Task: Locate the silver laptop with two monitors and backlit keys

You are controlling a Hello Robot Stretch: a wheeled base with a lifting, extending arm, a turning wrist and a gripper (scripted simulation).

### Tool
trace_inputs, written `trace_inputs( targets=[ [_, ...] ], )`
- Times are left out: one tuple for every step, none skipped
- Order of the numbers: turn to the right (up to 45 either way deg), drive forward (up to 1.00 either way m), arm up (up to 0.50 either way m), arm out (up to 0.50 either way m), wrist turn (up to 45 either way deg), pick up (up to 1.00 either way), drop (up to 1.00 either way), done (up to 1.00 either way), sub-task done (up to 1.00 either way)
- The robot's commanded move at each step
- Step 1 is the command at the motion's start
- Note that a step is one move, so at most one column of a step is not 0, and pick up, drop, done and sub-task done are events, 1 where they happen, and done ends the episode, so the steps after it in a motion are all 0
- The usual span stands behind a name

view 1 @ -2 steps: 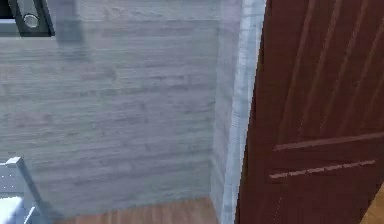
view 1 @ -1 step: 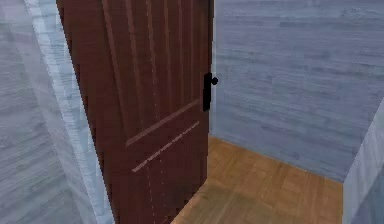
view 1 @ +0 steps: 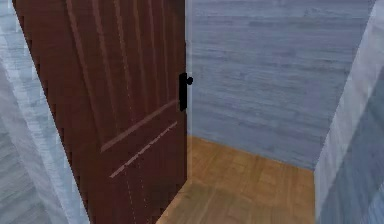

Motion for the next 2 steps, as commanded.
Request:
trace_inputs(
  targets=[
    [0.0, 0.65, 0.0, 0.0, 0.0, 0.0, 0.0, 0.0, 0.0],
    [27.0, 0.0, 0.0, 0.0, 0.0, 0.0, 0.0, 0.0, 0.0]
  ],
)
